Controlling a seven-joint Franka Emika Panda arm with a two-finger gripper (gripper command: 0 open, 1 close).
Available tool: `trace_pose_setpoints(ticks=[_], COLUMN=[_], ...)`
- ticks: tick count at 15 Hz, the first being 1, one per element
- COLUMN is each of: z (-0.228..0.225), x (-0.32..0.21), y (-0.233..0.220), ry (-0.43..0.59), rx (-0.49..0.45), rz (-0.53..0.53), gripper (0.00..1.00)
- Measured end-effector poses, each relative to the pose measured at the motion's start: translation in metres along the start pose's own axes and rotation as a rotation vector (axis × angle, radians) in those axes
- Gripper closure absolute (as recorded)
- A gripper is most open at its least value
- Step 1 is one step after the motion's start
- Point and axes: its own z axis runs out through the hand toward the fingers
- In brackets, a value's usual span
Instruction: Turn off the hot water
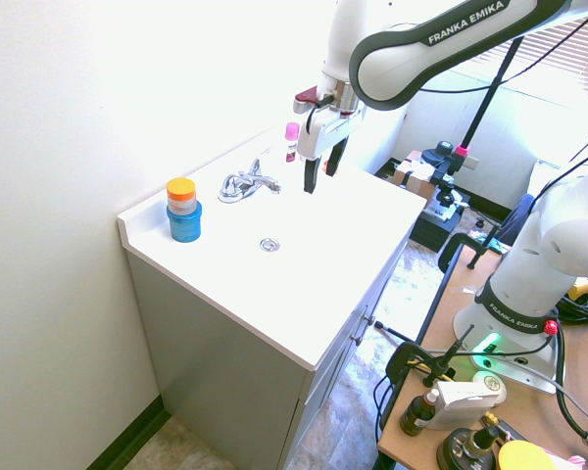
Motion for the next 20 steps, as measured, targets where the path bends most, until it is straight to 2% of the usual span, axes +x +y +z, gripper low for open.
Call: trace_pose_setpoints(ticks=[3,7,11,16,20], z=[0.000,0.020,0.040,0.058,0.074], x=[0.001,0.013,0.048,0.074,0.081], y=[-0.006,-0.052,-0.081,-0.102,-0.110], ry=[0.027,0.208,0.321,0.372,0.351], rx=[-0.004,-0.020,-0.051,-0.070,-0.088], rz=[0.017,0.079,0.145,0.142,0.142], gripper=[0.00,0.00,0.00,0.00,0.00])
